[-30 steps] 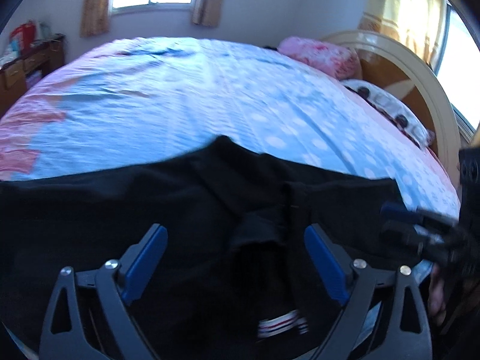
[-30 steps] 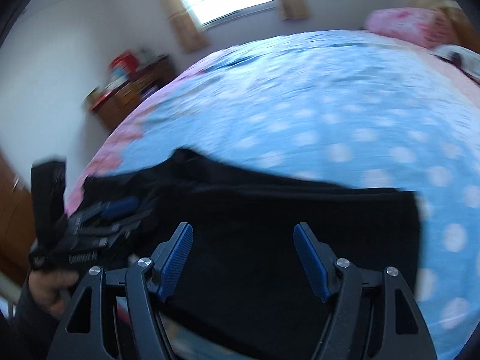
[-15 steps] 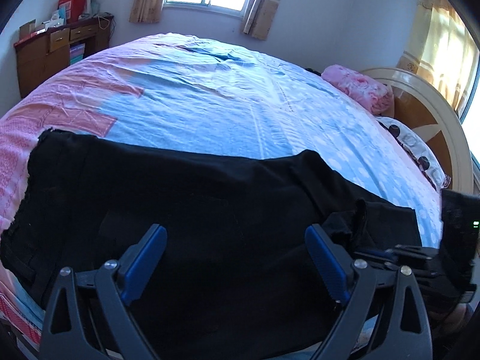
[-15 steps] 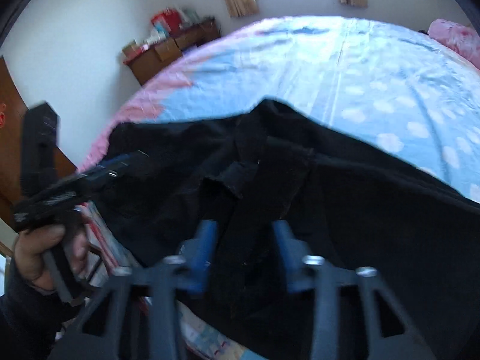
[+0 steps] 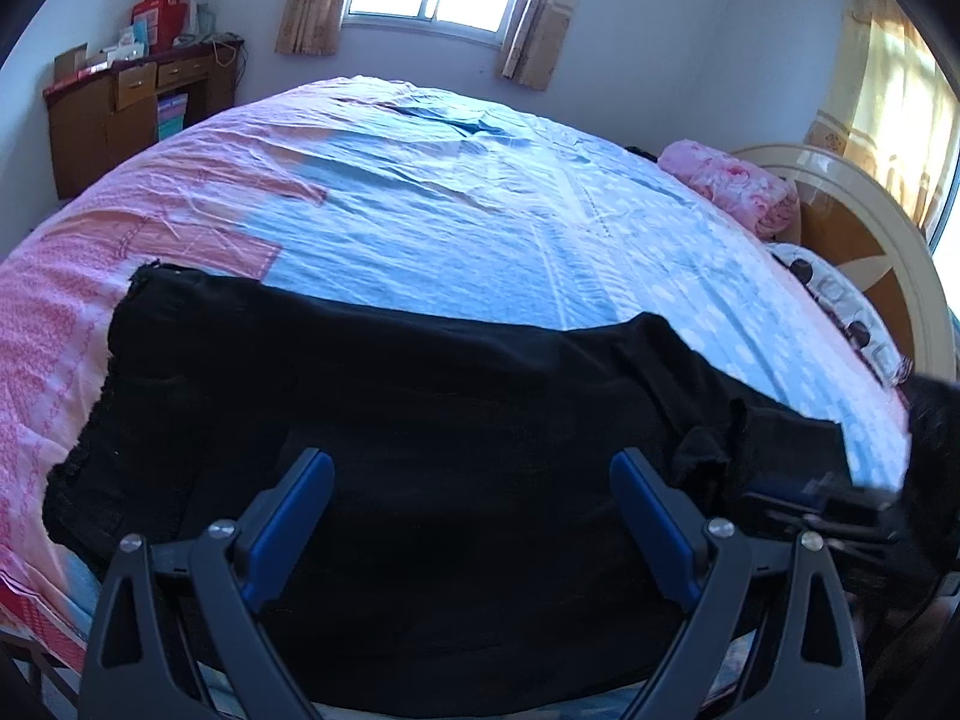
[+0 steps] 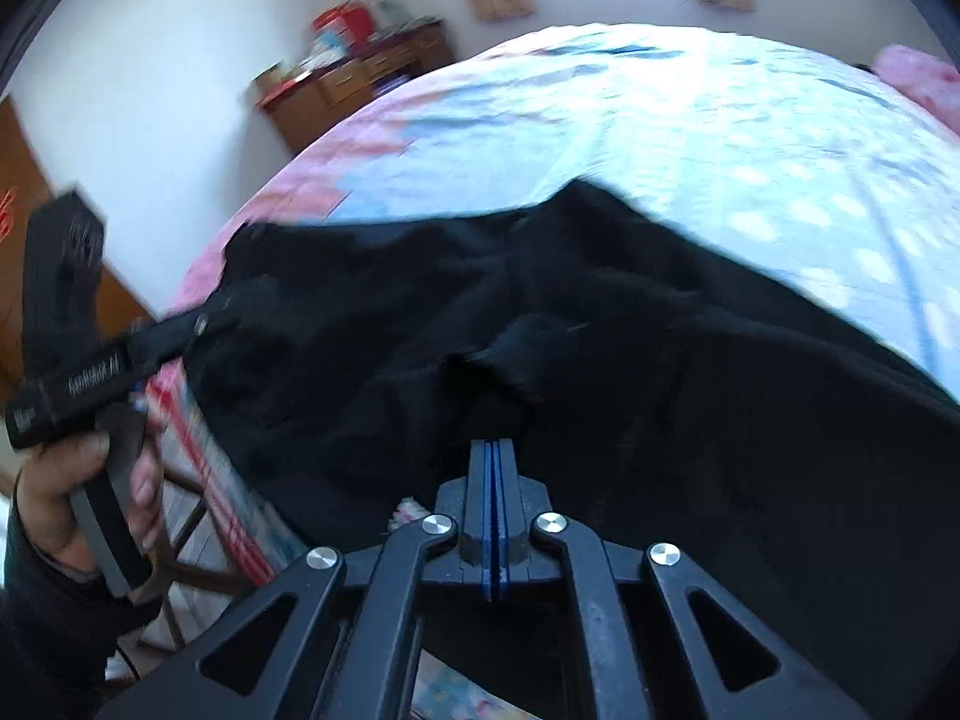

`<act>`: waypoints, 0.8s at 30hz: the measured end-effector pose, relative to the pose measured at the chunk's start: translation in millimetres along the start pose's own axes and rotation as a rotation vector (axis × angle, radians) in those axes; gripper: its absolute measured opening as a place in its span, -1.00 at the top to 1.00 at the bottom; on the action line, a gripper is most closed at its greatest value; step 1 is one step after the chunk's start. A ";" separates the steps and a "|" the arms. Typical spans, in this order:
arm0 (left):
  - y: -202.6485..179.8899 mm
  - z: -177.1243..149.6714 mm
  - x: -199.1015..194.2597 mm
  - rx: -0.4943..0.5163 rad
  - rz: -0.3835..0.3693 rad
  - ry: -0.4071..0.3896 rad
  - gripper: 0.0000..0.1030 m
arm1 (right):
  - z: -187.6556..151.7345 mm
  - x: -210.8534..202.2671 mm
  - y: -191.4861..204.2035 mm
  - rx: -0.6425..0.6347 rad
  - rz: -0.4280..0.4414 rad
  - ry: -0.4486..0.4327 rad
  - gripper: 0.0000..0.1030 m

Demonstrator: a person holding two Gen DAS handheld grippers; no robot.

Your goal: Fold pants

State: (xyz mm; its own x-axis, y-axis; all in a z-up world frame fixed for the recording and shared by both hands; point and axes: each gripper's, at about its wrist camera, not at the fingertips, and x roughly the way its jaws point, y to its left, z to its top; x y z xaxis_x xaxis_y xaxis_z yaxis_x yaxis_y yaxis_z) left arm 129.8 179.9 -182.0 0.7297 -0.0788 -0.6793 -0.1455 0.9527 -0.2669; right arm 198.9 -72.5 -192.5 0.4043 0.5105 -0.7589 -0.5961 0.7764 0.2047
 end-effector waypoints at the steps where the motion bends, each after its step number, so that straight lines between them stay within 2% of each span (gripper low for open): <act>1: -0.7 -0.3 1.6 0.010 0.019 0.001 -0.88 | 0.6 -3.5 0.9 -0.013 -0.031 -0.010 -0.13; 2: -1.7 -0.5 3.3 0.020 0.045 0.003 -0.89 | -0.1 -7.5 1.5 -0.016 -0.053 -0.033 -0.41; 4: -1.8 -0.3 4.0 0.026 0.053 0.003 -0.89 | 0.8 -7.1 0.6 -0.006 -0.029 -0.025 -0.41; 6: 1.1 -0.9 2.2 0.018 0.040 -0.002 -0.89 | 0.1 0.1 2.9 -0.005 -0.058 0.004 -0.38; 7: 3.3 -1.0 1.1 0.014 0.041 -0.002 -0.89 | -2.0 2.5 4.8 -0.015 -0.070 0.011 -0.17; 8: 6.5 -1.2 -0.1 0.009 0.045 -0.002 -0.89 | -3.3 7.1 6.1 -0.028 -0.077 0.035 0.21; 12: 21.9 -3.4 -4.6 -0.026 0.053 -0.007 -0.89 | -4.8 12.0 -0.7 -0.005 -0.112 0.037 0.69; 13: 26.0 -3.8 -5.2 -0.036 0.054 -0.007 -0.89 | -4.4 11.1 -2.2 0.002 -0.101 0.036 0.89; 19: 39.5 -1.1 -10.7 -0.051 0.068 -0.019 -0.89 | 1.0 12.1 22.2 -0.052 -0.055 0.031 0.94; 21: 43.3 1.1 -12.6 -0.047 0.083 -0.024 -0.89 | 0.0 18.4 27.0 -0.049 -0.029 0.045 0.97; 24: 53.3 5.0 -15.3 -0.042 0.121 -0.031 -0.89 | -3.3 32.8 25.6 -0.053 -0.033 0.068 0.96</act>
State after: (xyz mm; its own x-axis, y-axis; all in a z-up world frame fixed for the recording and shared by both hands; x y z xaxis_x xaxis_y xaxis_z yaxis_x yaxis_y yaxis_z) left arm 114.2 233.3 -182.4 0.7252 0.0454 -0.6871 -0.2611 0.9414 -0.2135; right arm 194.6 -37.1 -214.2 0.3775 0.4572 -0.8053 -0.6201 0.7706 0.1469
